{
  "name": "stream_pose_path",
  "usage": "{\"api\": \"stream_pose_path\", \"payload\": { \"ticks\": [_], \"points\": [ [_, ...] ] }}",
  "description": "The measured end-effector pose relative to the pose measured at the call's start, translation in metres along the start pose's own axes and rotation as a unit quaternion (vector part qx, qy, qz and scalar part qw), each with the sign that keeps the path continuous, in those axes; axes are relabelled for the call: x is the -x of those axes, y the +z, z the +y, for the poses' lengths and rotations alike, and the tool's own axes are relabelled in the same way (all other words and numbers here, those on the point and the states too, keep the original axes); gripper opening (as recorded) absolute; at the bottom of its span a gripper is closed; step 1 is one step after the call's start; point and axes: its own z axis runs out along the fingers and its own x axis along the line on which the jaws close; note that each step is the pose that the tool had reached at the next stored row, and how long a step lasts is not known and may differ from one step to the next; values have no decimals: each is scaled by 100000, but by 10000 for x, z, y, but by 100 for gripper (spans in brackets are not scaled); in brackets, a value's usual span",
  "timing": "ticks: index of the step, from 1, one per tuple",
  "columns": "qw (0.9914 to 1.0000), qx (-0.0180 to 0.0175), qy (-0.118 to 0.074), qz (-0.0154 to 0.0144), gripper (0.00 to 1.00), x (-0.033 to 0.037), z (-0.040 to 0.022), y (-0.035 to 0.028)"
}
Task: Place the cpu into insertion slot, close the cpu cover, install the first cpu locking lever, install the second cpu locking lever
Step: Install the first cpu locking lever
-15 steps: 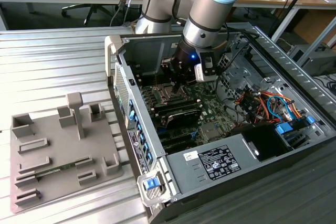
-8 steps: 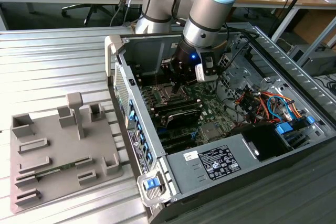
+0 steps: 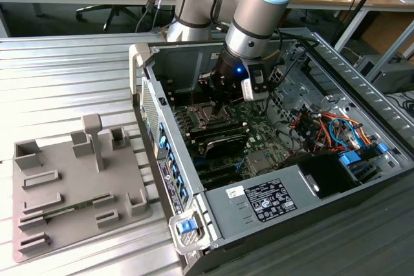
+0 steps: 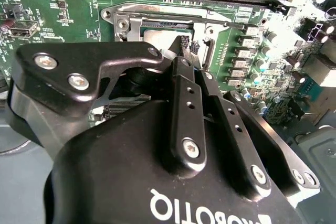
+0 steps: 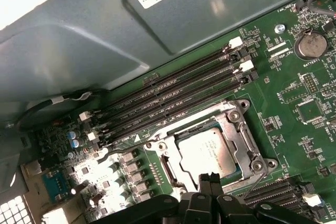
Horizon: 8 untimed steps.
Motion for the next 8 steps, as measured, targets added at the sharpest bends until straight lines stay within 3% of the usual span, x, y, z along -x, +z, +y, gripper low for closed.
{"api": "stream_pose_path", "payload": {
  "ticks": [8],
  "points": [
    [99988,-107,-1569,-48,11,0,0,0]
  ]
}}
